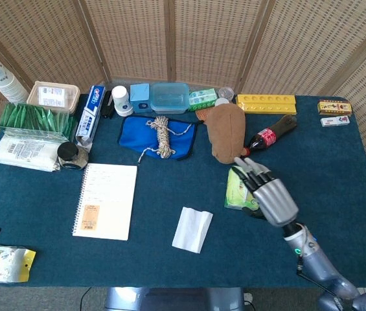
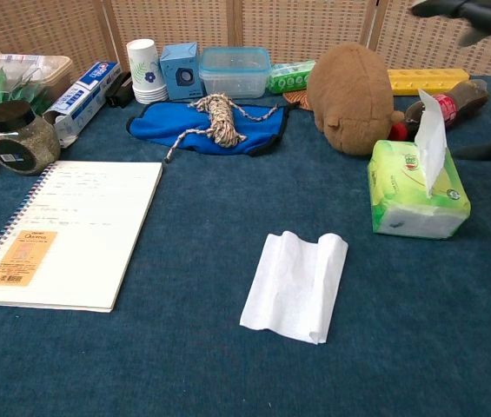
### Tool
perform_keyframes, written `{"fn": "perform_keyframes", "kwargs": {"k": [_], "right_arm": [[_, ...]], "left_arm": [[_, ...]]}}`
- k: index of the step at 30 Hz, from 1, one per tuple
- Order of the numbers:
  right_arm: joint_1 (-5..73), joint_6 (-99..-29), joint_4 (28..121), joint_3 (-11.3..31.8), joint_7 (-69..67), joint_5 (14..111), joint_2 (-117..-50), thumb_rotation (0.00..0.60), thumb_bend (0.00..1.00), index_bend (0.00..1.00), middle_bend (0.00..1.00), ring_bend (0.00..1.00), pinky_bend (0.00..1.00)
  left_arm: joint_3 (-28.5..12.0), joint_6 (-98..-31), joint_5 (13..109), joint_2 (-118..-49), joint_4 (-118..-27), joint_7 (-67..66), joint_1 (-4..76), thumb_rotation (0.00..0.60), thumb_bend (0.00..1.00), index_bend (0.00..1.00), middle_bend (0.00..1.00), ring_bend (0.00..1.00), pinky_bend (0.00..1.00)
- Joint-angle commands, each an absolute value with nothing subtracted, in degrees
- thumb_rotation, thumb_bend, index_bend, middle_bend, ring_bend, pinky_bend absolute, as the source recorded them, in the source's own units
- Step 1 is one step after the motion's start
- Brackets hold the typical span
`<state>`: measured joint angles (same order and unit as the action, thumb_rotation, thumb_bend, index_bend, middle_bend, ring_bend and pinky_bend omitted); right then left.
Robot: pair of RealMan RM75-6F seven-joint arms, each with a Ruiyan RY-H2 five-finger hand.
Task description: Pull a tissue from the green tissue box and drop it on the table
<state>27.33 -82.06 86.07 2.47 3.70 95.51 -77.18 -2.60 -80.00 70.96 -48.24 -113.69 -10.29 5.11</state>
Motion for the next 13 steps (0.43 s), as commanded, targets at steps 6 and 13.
{"fn": "perform_keyframes", "kwargs": {"k": [6,13], "right_arm": [[17.4,-89.3,86.2,0.3,1.3,91.3,-71.0,0.499,0.00,0.00,0.00,0.00,0.16],[12.2,-91.3,87.9,-1.2,1.0,89.4,-68.7,0.461,0.00,0.00,0.00,0.00,0.14]], "left_arm": [[-2.0,-80.8,72.5,-48.6,-114.3,-11.7,4.7,0.600,0.13,0.00,0.00,0.00,0.00],[-1.5,-81.0,73.1,-49.6,-114.2,-13.4,4.7,0.600,0.13,0.00,0.00,0.00,0.00]]}}
